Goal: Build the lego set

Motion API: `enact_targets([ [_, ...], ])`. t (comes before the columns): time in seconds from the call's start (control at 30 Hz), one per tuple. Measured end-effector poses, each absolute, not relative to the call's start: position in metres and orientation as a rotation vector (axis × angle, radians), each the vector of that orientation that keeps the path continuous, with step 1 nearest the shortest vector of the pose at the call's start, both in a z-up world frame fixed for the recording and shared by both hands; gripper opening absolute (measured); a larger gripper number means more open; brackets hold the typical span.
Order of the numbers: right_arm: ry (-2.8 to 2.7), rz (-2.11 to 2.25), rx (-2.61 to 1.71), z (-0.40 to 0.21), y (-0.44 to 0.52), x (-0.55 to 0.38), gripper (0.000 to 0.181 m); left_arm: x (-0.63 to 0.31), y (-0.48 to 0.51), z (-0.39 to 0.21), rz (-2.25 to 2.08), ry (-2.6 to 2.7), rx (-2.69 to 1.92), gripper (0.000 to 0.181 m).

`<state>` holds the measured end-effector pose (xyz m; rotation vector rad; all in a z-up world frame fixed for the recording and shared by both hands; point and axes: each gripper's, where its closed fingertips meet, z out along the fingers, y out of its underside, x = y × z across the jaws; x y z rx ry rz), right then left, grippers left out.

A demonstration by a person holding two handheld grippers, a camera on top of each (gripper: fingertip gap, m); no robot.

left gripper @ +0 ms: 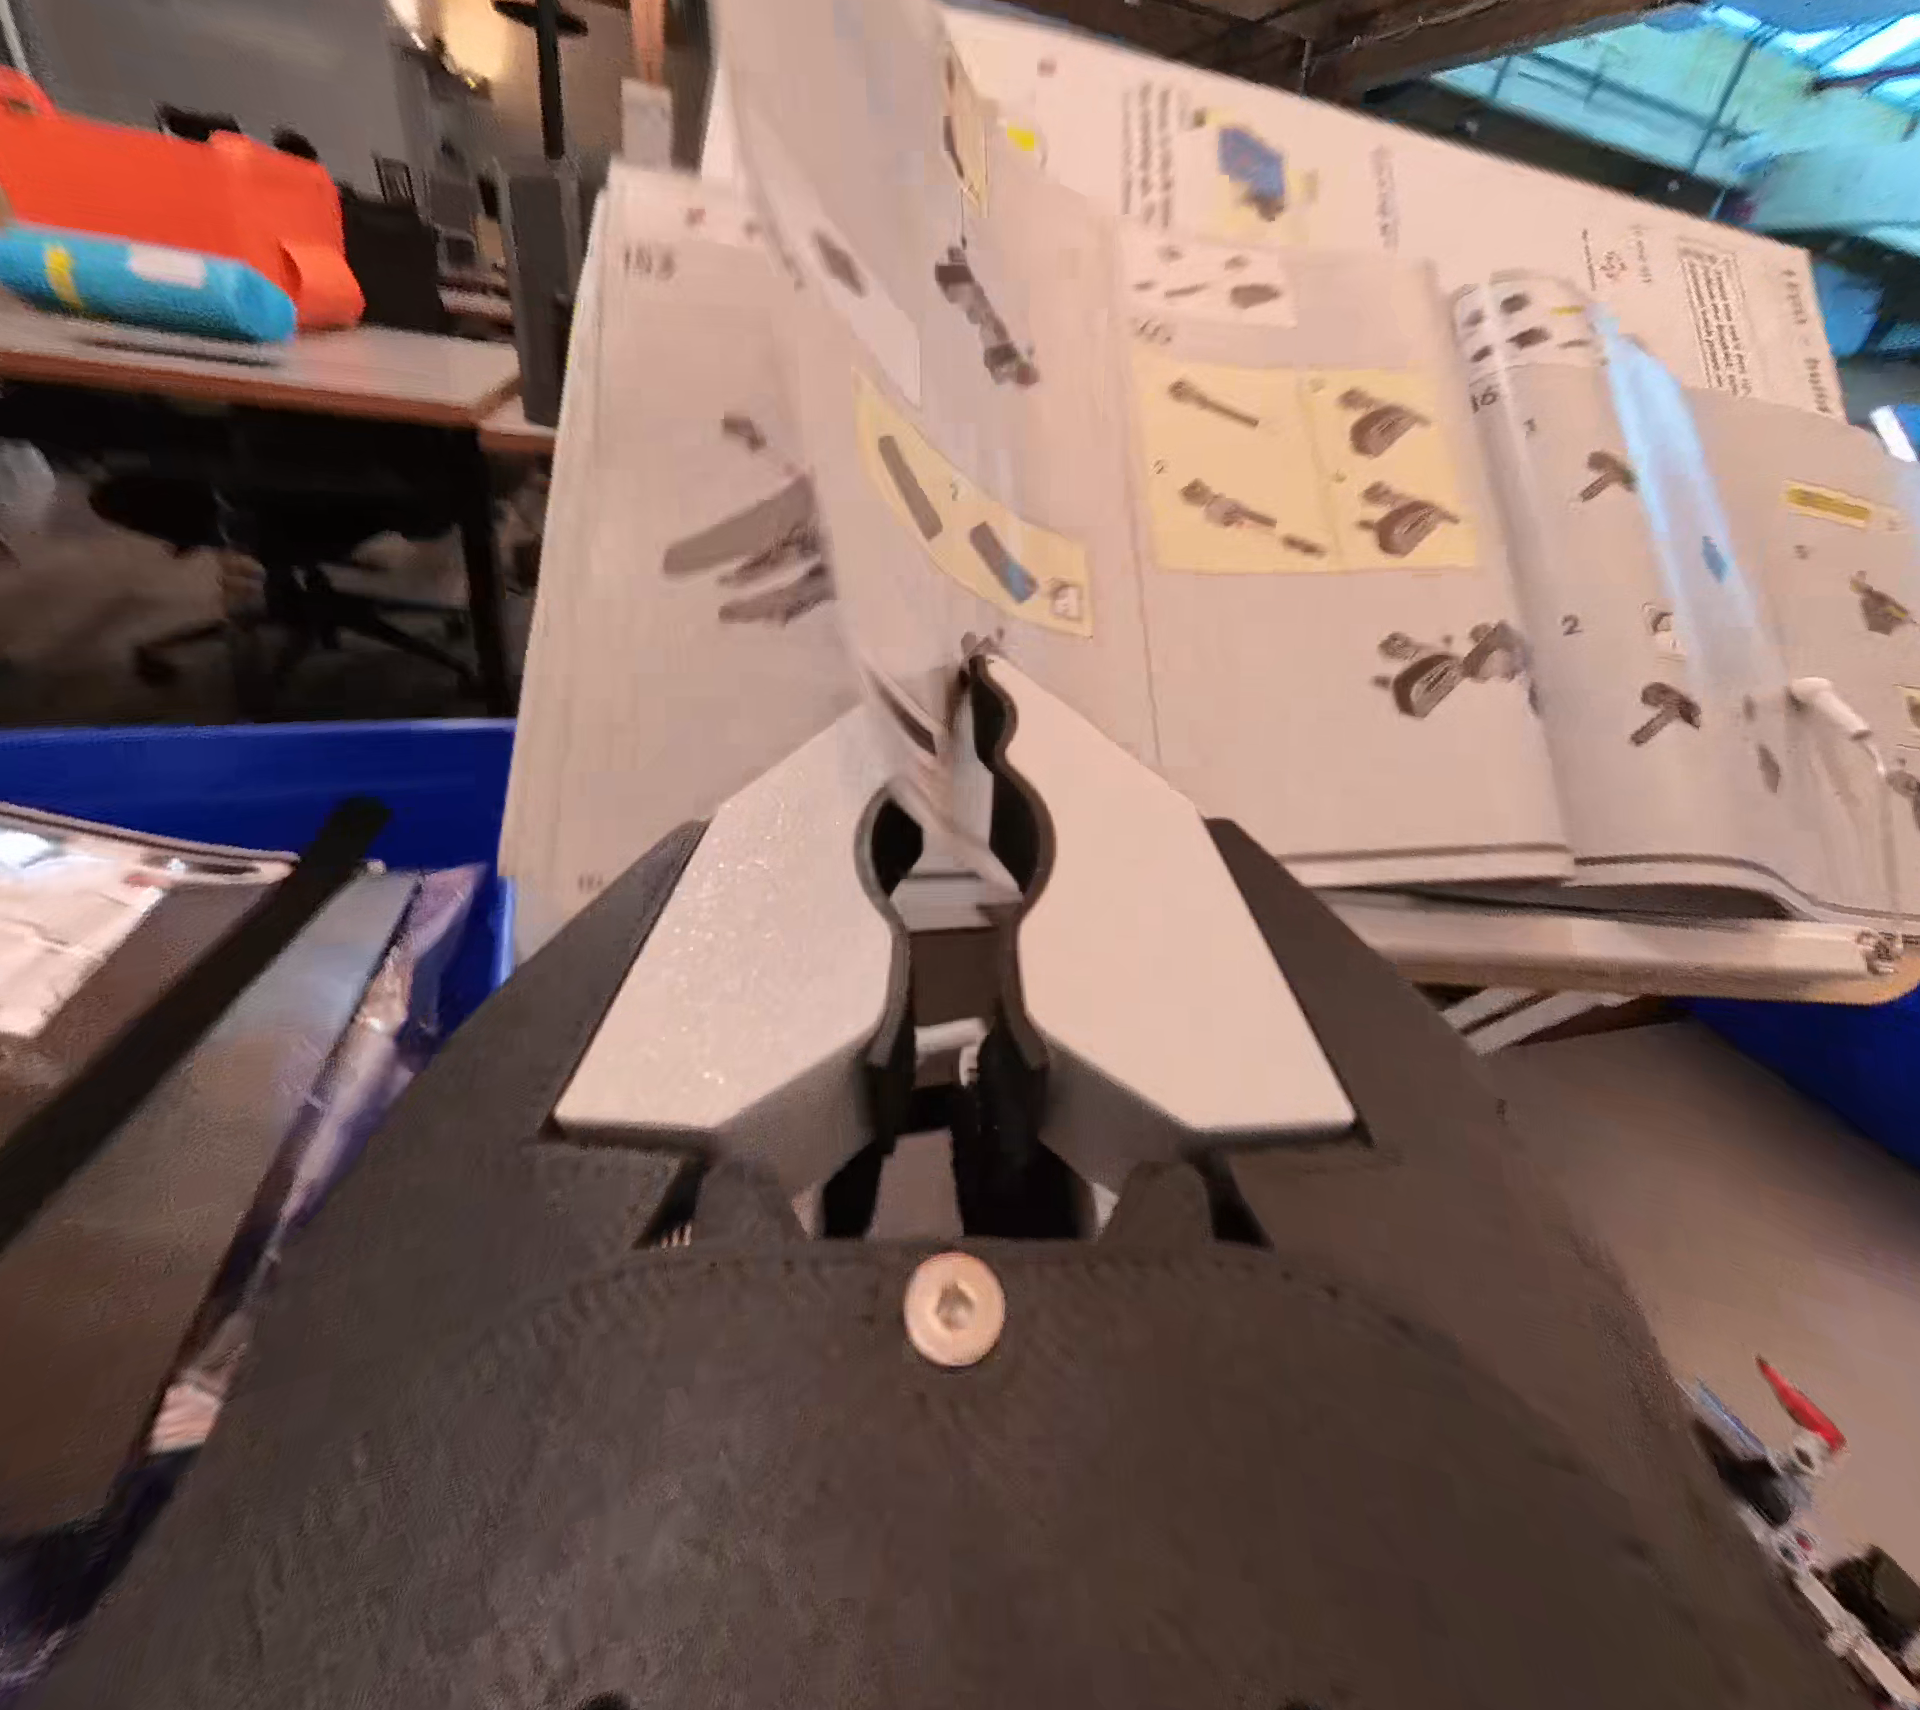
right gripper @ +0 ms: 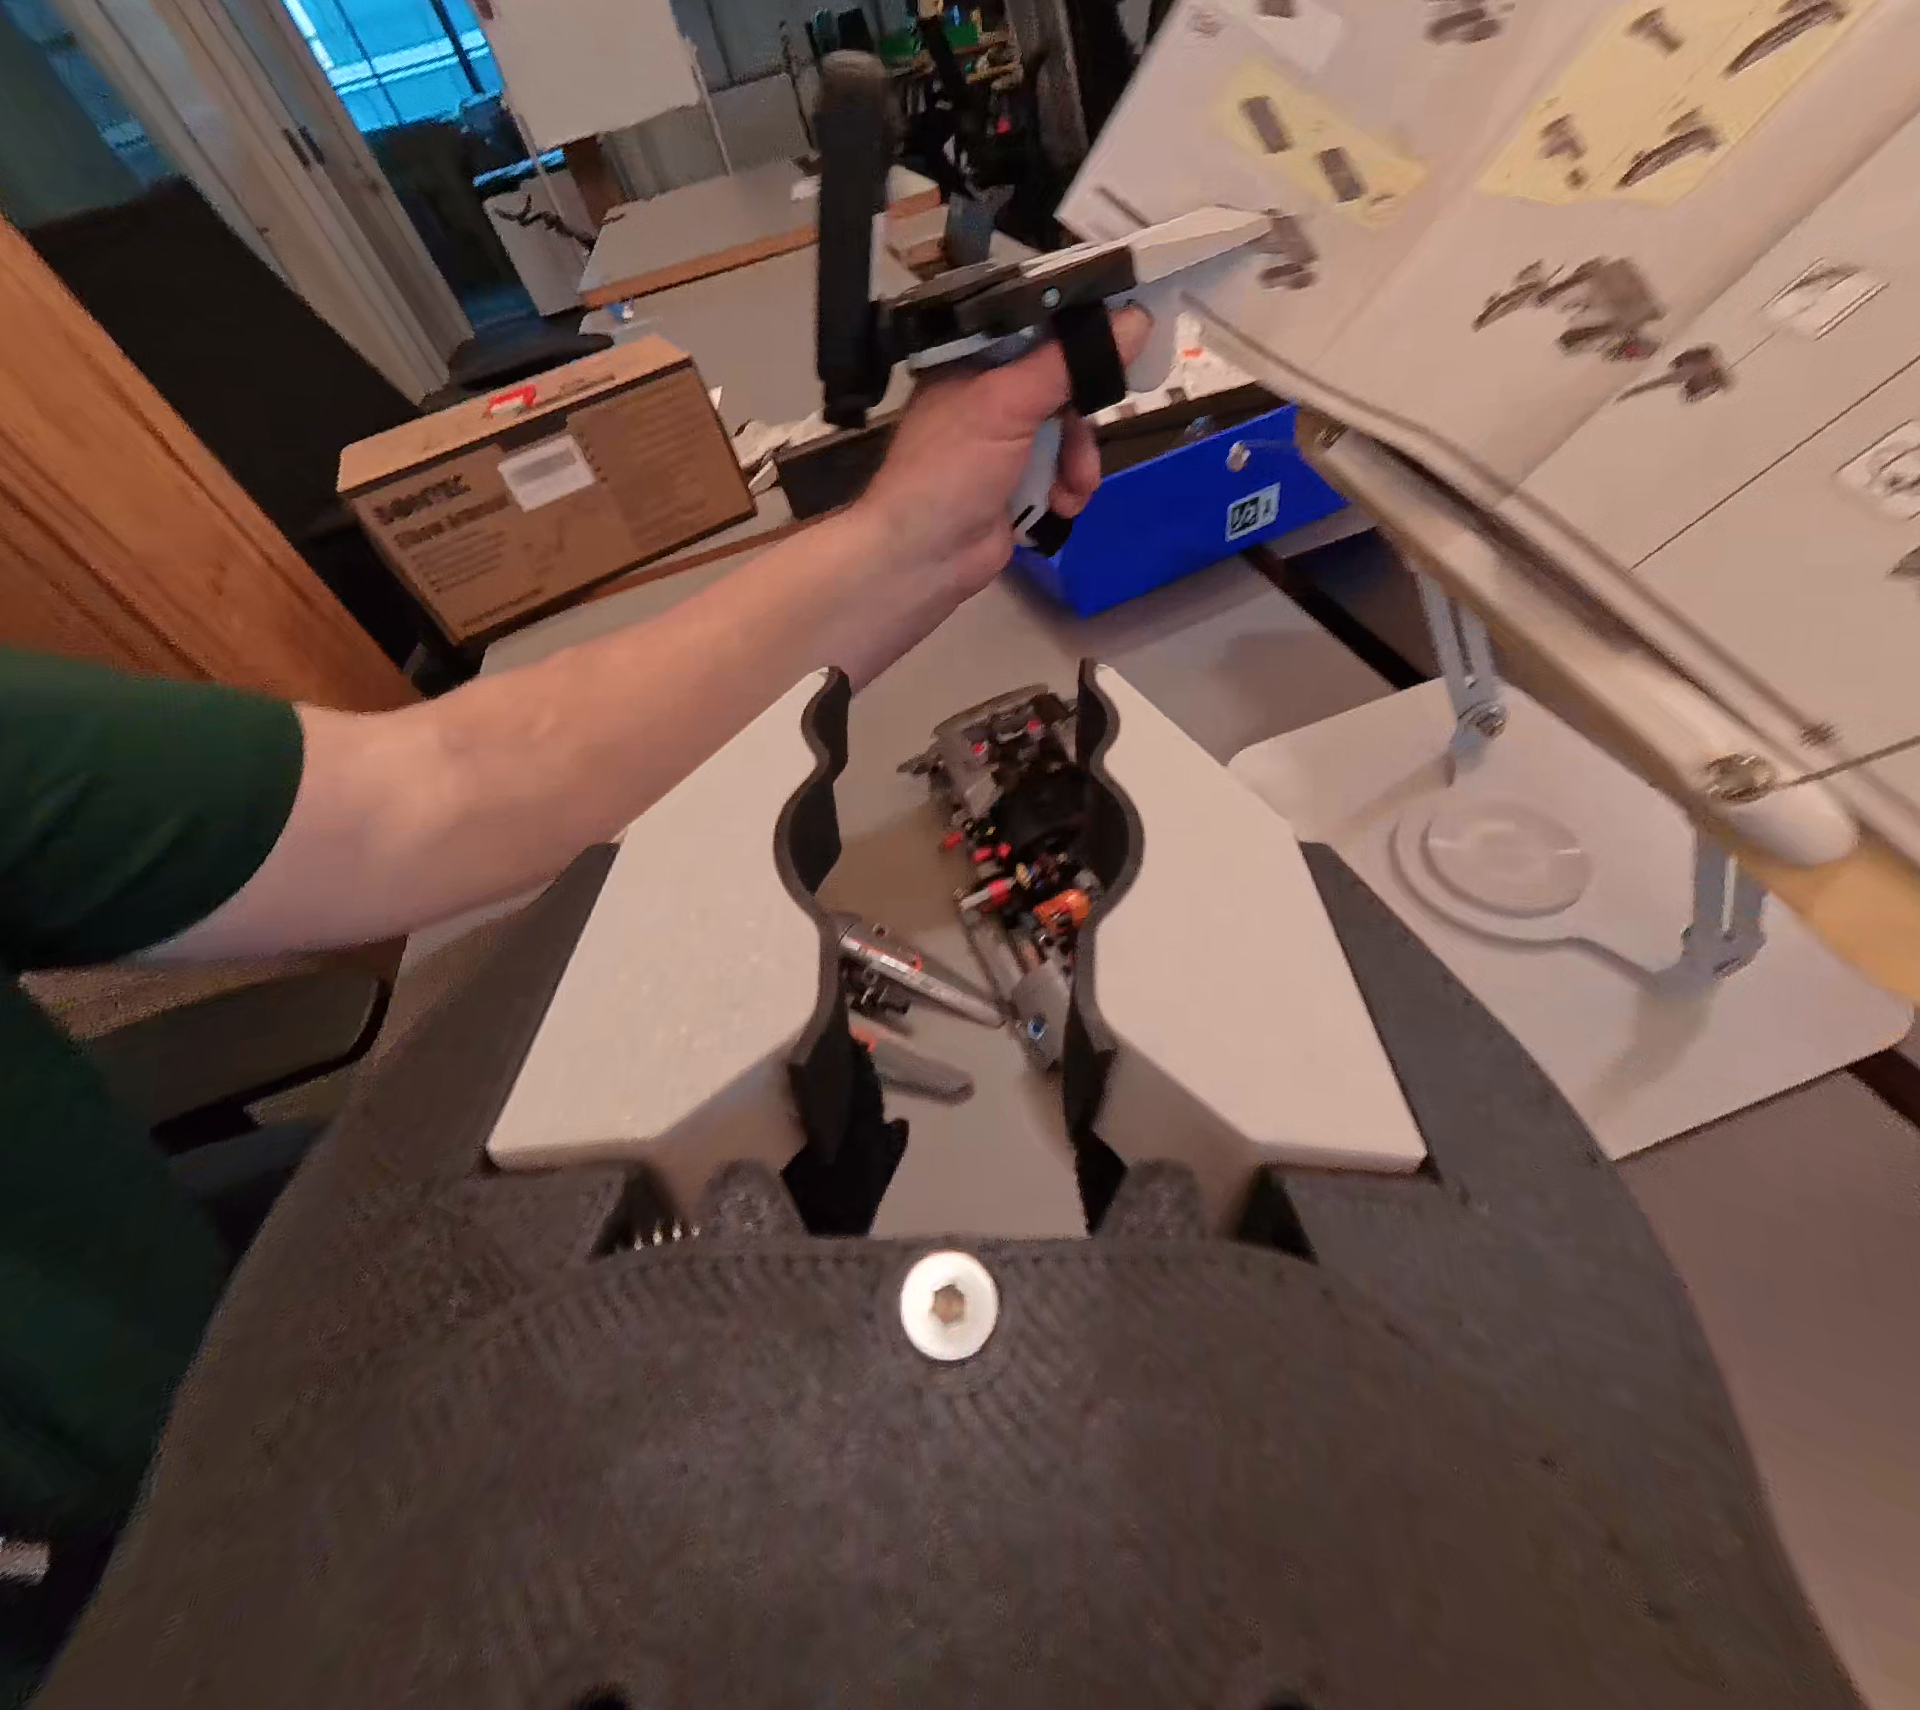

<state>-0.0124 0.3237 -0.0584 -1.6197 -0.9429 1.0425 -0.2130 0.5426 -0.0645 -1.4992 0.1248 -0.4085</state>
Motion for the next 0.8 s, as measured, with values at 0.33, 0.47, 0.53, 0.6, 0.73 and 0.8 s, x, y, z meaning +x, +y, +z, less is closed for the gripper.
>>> enact_targets([
  [0.33, -1.028, 0.947, -1.668, -0.088, 0.270, 0.002, 0.042, -0.270, 0.529, -0.090, -0.215, 0.108, -1.589, 0.043],
  [0.47, -1.083, 0.844, -1.704, -0.106, 0.253, 0.009, 0.042, -0.257, 0.485, -0.059, 0.016, 0.351, -1.498, 0.040],
  [0.53, -1.116, 0.807, -1.714, -0.116, 0.244, 0.010, 0.044, -0.227, 0.460, -0.060, 0.014, 0.524, -1.479, 0.035],
  [0.6, -1.135, 0.786, -1.722, -0.125, 0.236, 0.010, 0.045, -0.192, 0.436, -0.075, -0.031, 0.685, -1.494, 0.034],
  [0.73, -1.149, 0.794, -1.723, -0.141, 0.222, 0.006, 0.044, -0.114, 0.380, -0.115, -0.165, 0.962, -1.442, 0.037],
  [0.8, -1.145, 0.805, -1.731, -0.148, 0.216, 0.003, 0.043, -0.085, 0.359, -0.131, -0.104, 1.046, -1.367, 0.033],
])
